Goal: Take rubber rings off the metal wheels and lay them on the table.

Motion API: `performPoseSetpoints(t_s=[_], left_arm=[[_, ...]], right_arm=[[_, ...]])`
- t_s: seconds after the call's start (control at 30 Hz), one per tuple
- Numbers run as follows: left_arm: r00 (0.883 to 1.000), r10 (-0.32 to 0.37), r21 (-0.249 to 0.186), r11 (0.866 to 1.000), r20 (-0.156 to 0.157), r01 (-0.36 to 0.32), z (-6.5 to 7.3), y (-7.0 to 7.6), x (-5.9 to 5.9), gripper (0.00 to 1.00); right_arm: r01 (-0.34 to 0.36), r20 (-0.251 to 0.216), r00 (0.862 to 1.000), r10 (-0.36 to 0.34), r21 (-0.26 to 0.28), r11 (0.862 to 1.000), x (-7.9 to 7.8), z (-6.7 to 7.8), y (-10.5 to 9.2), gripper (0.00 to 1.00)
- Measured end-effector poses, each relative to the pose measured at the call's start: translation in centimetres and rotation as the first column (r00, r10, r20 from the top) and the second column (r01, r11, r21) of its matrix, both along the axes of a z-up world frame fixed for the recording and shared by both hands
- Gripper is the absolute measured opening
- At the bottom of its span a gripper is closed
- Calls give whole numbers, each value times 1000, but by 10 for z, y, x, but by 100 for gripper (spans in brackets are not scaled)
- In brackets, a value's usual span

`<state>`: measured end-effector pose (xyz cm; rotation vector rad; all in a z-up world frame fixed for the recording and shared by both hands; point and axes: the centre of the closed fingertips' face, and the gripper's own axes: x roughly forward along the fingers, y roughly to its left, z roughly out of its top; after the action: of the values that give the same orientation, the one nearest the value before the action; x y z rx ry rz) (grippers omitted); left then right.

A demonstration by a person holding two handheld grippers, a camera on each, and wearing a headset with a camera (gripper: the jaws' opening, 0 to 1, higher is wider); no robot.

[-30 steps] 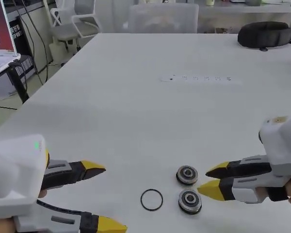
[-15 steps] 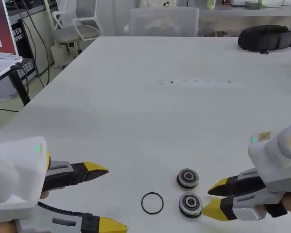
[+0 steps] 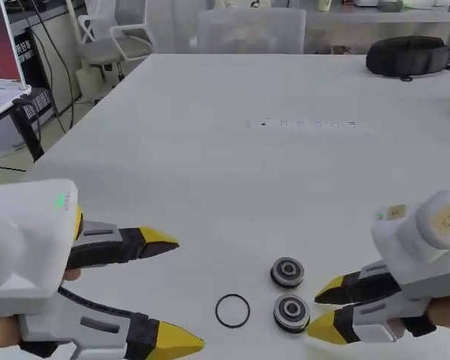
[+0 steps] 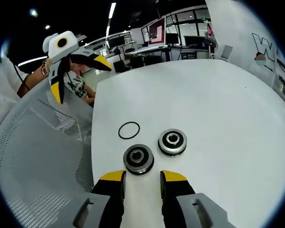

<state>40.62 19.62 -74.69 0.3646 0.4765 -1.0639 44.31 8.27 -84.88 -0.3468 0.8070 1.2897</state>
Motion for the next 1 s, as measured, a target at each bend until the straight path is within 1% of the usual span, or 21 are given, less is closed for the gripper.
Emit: performPoseSetpoints(t_s=[0.1, 0.17, 0.23, 0.33, 0.4, 0.43, 0.5, 0.57, 0.6, 0.73, 0.83, 0.87, 0.93, 1.0], left_arm=[[999, -31, 6, 999, 8, 31, 3, -7, 1, 63], [998, -58, 25, 998, 16, 57, 4, -12, 3, 62], [997, -75, 35, 997, 27, 74, 6, -16, 6, 61], [995, -99, 22, 995, 34, 98, 11, -27, 11, 61], [992, -123, 20, 992, 28, 122, 9, -37, 13, 61], [987, -160, 36, 987, 23, 159, 6, -43, 11, 61], [978, -207, 66, 976, 16, 205, 0, -52, 10, 60], [973, -230, 82, 970, 16, 228, -4, -59, 14, 60], [972, -235, 83, 969, 16, 233, -5, -62, 16, 60], [965, -260, 73, 963, 17, 258, -4, -74, 24, 59], [962, -272, 66, 961, 22, 270, -5, -80, 30, 56], [962, -274, 55, 961, 19, 273, -6, -83, 33, 55], [965, -263, 32, 964, 17, 262, -6, -87, 39, 52], [968, -252, 19, 968, 20, 251, -7, -89, 44, 50]], right_arm=[[-4, 1, 1000, 4, 0, 1000, 0, 0, 1, 27], [-6, 4, 1000, 6, 7, 1000, 0, 1, 2, 26], [-7, 7, 1000, 7, 9, 1000, 0, 1, 2, 26], [-18, 7, 1000, 18, 4, 1000, -2, 0, 4, 26], [-33, 12, 999, 33, -8, 999, -4, -2, 4, 26], [-36, 14, 999, 36, -12, 999, -4, -2, 4, 26], [-42, 17, 999, 42, -16, 999, -4, -2, 4, 26], [-45, 17, 999, 45, -19, 999, -5, -3, 3, 26], [-46, 17, 999, 46, -19, 999, -5, -3, 3, 26], [-51, 17, 999, 51, -20, 999, -6, -3, 4, 26], [-55, 16, 998, 56, -25, 998, -7, -5, 4, 26], [-57, 16, 998, 57, -26, 998, -7, -5, 4, 26], [-57, 18, 998, 58, -27, 998, -7, -5, 4, 26], [-57, 21, 998, 57, -27, 998, -6, -5, 4, 26]])
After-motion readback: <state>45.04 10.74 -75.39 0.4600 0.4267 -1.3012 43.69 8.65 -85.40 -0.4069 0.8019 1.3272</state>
